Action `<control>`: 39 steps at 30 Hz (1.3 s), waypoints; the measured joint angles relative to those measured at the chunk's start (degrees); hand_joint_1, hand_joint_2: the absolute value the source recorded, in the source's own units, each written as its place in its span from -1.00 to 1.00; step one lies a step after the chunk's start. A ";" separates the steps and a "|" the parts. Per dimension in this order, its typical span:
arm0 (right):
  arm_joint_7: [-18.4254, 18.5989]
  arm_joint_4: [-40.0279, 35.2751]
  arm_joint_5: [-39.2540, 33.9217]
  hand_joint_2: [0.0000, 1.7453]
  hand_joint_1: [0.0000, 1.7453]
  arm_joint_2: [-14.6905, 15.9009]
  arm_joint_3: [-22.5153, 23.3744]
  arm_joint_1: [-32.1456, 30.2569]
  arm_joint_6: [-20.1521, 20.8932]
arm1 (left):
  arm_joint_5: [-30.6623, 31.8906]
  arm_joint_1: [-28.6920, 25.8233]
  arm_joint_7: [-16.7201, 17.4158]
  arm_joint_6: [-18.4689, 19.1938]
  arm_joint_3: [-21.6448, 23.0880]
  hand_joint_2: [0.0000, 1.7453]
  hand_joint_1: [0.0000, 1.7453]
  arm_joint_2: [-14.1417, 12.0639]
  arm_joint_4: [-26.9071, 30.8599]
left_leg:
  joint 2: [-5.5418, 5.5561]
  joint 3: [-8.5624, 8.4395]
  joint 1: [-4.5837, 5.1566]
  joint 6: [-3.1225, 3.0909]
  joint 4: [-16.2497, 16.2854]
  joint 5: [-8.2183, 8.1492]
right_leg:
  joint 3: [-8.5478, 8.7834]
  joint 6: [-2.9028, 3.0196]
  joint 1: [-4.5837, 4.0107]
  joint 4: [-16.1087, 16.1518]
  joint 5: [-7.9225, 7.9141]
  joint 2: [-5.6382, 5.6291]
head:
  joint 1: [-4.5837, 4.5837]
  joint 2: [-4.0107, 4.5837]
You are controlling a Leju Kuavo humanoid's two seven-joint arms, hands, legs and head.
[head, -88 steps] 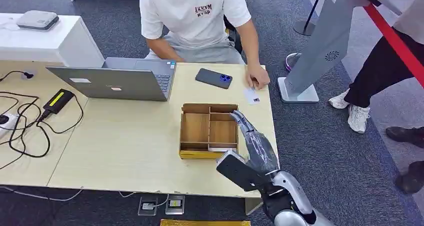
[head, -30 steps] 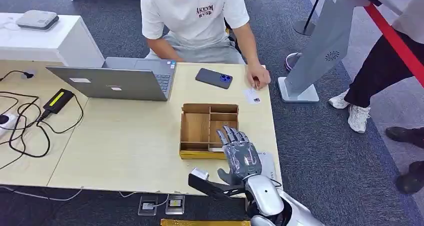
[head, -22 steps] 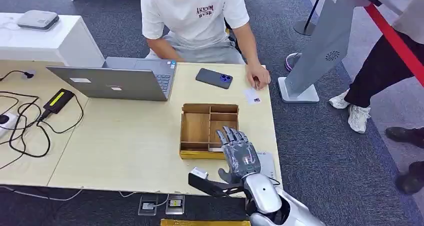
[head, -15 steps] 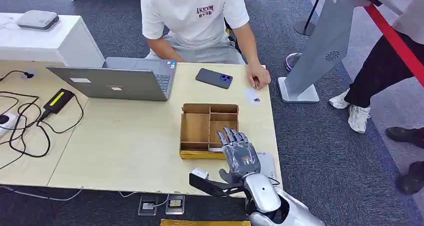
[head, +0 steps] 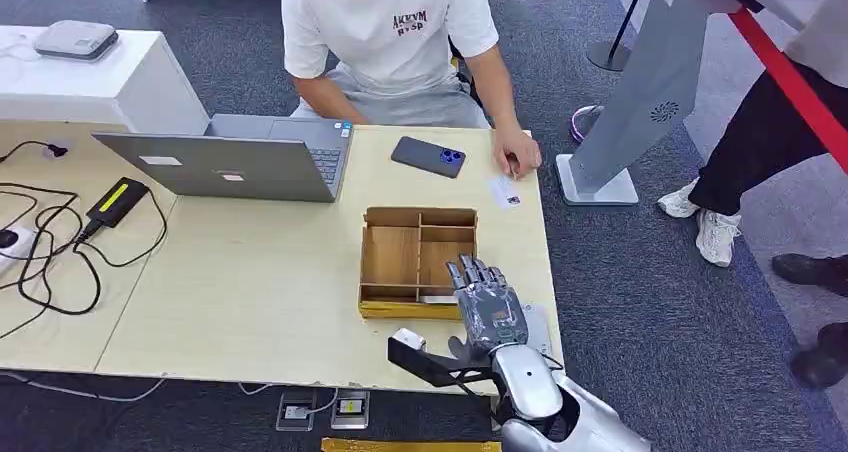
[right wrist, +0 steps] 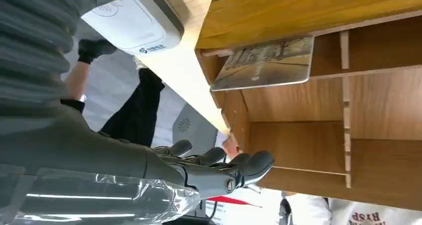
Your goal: Pass the card to the sensor for recognition and then transmit it.
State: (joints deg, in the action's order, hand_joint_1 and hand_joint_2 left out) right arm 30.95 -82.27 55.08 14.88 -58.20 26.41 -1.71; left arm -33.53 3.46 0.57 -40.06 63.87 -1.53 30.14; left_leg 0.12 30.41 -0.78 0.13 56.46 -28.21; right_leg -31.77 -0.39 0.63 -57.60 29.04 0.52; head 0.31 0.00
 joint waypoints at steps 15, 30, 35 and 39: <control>0.39 2.10 -0.24 1.00 -1.00 0.44 0.02 -0.02 -0.31 | 0.15 -0.09 0.28 -0.02 -0.02 1.00 -1.00 -0.46 1.00 | 0.00 -0.01 0.00 0.00 0.00 0.00 | 0.00 0.00 0.00 0.00 0.00 -0.01 | 0.00 0.00; 0.68 3.28 -0.41 1.00 -1.00 0.46 0.07 -0.02 -0.83 | 1.62 -0.14 0.87 -0.02 -0.04 1.00 -1.00 -0.48 1.31 | 0.00 -0.01 0.00 0.00 0.00 0.00 | 0.00 0.00 0.00 0.00 0.00 -0.02 | 0.00 0.00; 0.72 3.84 -0.57 1.00 -1.00 0.46 0.07 -0.04 -1.33 | 2.55 -0.21 1.31 -0.02 -0.11 1.00 -1.00 -0.48 1.33 | 0.00 -0.01 0.00 0.00 0.00 0.00 | 0.00 0.00 0.00 0.00 0.00 -0.02 | 0.00 0.00; 0.42 4.24 -0.57 1.00 -1.00 0.44 0.07 -0.04 -1.59 | 2.95 -0.41 1.31 -0.02 -0.24 1.00 -1.00 -0.46 1.35 | 0.00 0.00 0.00 0.00 0.00 0.00 | 0.01 0.00 0.00 0.00 0.00 -0.01 | 0.00 0.00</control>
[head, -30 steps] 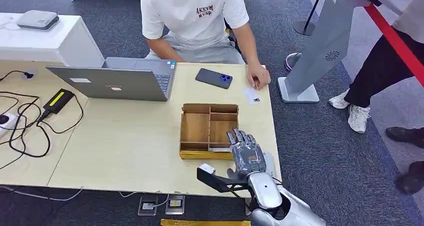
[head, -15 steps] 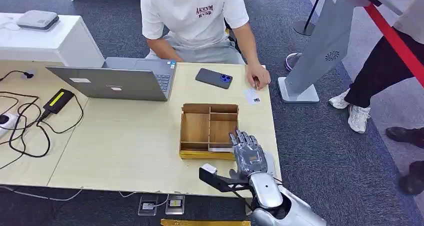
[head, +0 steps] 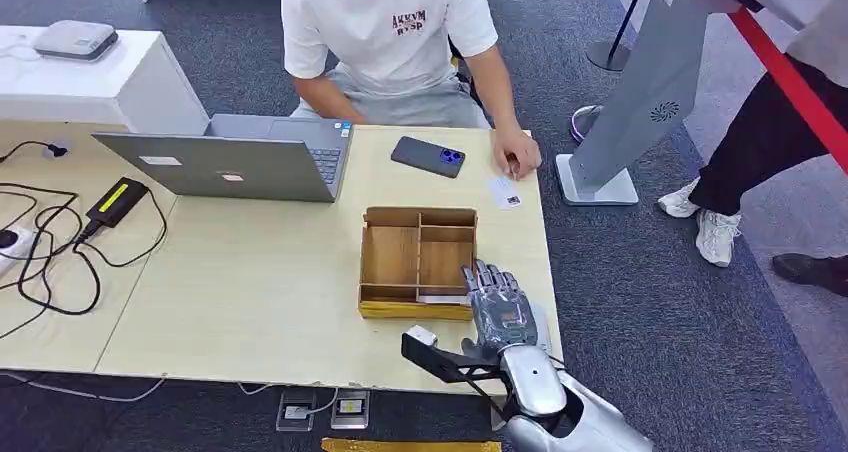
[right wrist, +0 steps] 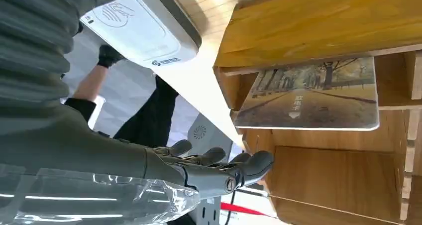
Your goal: Pass the card to the sensor for recognition and then transmit it.
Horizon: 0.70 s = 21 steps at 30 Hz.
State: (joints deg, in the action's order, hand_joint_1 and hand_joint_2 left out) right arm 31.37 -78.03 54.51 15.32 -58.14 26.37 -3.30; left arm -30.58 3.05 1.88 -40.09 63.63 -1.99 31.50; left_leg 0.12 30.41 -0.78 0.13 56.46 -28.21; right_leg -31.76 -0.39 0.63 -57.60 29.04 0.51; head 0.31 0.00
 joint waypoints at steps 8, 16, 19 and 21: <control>-3.78 0.37 0.11 1.00 -1.00 -2.25 -0.11 2.39 -0.51 | 1.18 -0.69 -0.70 0.00 -1.44 1.00 -1.00 0.11 0.96 | 0.01 0.00 -0.01 -0.01 0.00 0.02 | 0.00 0.00 -0.01 0.00 0.00 0.05 | 0.00 0.00; -4.11 1.12 -0.02 1.00 -1.00 -3.41 -0.11 3.52 -0.92 | 2.29 -0.93 -0.72 0.00 -2.47 1.00 -1.00 0.20 1.44 | 0.01 0.00 0.00 -0.01 0.00 0.02 | 0.00 0.00 0.00 0.00 0.00 0.02 | 0.00 0.00; -4.31 1.12 -0.02 1.00 -1.00 -3.76 -0.15 3.77 -0.94 | 2.36 -1.01 -0.70 0.00 -2.56 1.00 -1.00 0.20 1.77 | 0.01 0.00 0.00 -0.01 0.00 0.02 | 0.00 0.00 0.00 0.00 0.00 0.02 | 0.00 0.00; -4.37 1.12 -0.02 1.00 -1.00 -3.98 -0.22 3.93 -0.94 | 2.36 -1.04 -0.70 0.00 -2.62 1.00 -1.00 0.20 1.90 | 0.01 0.00 0.00 -0.01 0.00 0.02 | 0.00 0.00 0.00 0.00 0.00 0.02 | 0.00 0.00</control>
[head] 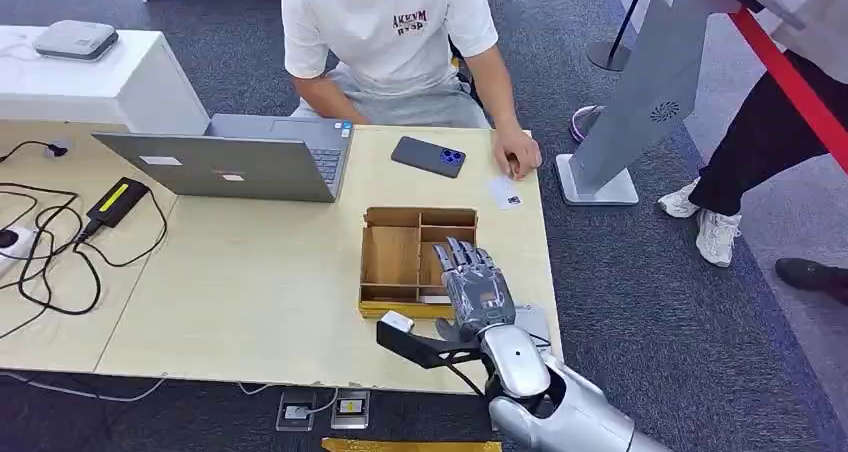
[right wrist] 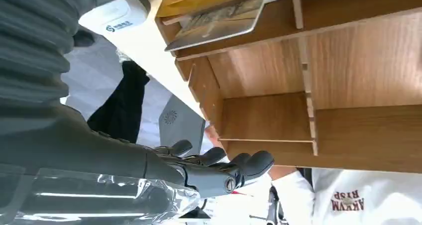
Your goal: Pass the card to the sensor for recognition and then transmit it.
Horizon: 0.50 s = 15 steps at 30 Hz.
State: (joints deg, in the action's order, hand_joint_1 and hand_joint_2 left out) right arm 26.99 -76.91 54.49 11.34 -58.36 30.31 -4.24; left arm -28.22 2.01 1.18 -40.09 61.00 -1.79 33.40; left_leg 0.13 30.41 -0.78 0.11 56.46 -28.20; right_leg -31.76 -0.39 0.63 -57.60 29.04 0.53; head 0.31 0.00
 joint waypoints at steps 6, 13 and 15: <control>0.24 0.26 -0.55 1.00 -1.00 -0.26 -0.11 0.32 0.28 | 0.87 -0.25 0.04 0.00 -0.33 1.00 -1.00 0.00 0.33 | 0.00 0.00 0.00 0.00 0.00 0.00 | 0.00 0.00 0.00 0.00 0.00 0.00 | 0.00 0.00; 0.59 1.27 -1.40 1.00 -1.00 -0.24 -0.61 0.31 1.31 | 2.03 -0.66 0.28 0.00 -1.38 1.00 -1.00 0.00 0.79 | 0.00 0.00 0.00 0.00 0.00 0.00 | -0.01 0.00 0.00 0.00 0.00 -0.01 | 0.00 0.00; 0.63 1.53 -1.57 1.00 -1.00 -0.24 -0.83 0.27 1.77 | 2.40 -0.75 0.46 0.00 -1.64 1.00 -1.00 0.00 0.92 | 0.00 0.00 0.00 0.00 0.00 0.00 | -0.01 0.00 0.00 0.00 0.00 -0.01 | 0.00 0.00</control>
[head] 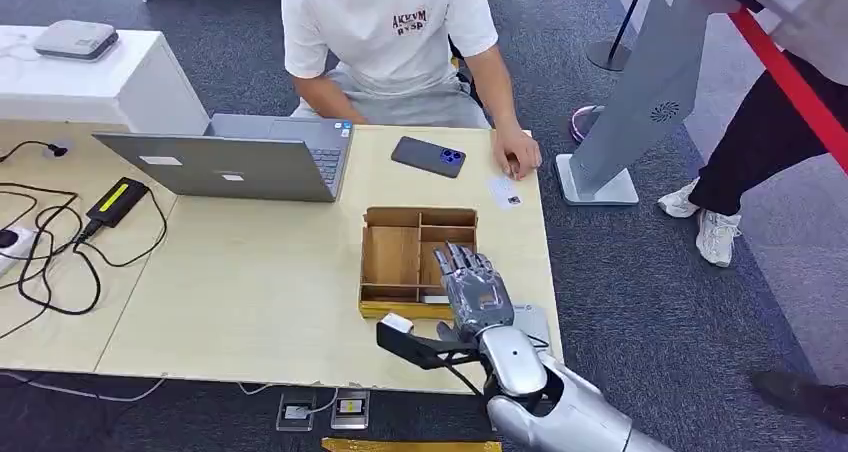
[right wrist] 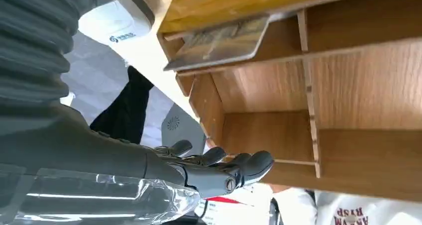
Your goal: Pass the card to the sensor for recognition and then transmit it.
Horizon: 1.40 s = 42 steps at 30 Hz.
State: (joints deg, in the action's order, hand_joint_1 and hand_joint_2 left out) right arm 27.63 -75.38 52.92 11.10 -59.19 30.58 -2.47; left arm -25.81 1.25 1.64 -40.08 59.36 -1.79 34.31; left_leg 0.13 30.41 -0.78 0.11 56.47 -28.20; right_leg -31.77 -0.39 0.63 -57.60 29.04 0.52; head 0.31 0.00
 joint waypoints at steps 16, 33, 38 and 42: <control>-0.28 0.87 -0.63 1.00 1.00 0.02 -0.88 -0.26 0.46 | 1.71 -0.83 0.37 0.00 -1.95 1.00 -1.00 0.02 0.53 | -0.01 0.00 0.00 0.00 0.00 0.00 | 0.00 0.00 0.00 0.00 0.00 -0.03 | 0.00 0.00; -1.95 0.87 -0.96 1.00 1.00 -0.04 -0.96 0.23 -0.59 | 0.81 -1.59 0.64 0.02 -3.32 1.00 -1.00 0.00 2.21 | 0.00 0.00 0.00 0.00 0.00 0.00 | 0.01 0.00 0.00 0.00 0.00 -0.02 | 0.00 0.00; -1.95 0.87 -1.01 1.00 1.00 -0.04 -1.07 0.24 -0.59 | 2.01 -1.61 0.66 0.00 -3.45 -1.00 -1.00 0.02 2.23 | 0.00 0.00 0.00 0.00 0.00 0.00 | 0.00 0.00 0.00 0.00 0.00 -0.02 | 0.00 0.00; -1.90 0.87 -1.16 1.00 1.00 -0.04 -1.36 0.25 -0.61 | 3.58 -1.72 0.65 0.00 -4.17 -1.00 -1.00 0.24 2.23 | 0.00 0.00 0.00 0.00 0.00 0.00 | 0.01 0.00 0.00 0.00 0.00 -0.03 | 0.00 0.00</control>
State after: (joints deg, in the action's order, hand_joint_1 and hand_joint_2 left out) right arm 25.73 -74.51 51.76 11.06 -60.54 30.83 -3.08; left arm -22.23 -0.46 2.29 -40.09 55.19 -1.55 36.54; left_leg 0.13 30.41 -0.79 0.11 56.46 -28.20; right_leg -31.77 -0.39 0.63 -57.60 29.04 0.49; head 0.31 0.00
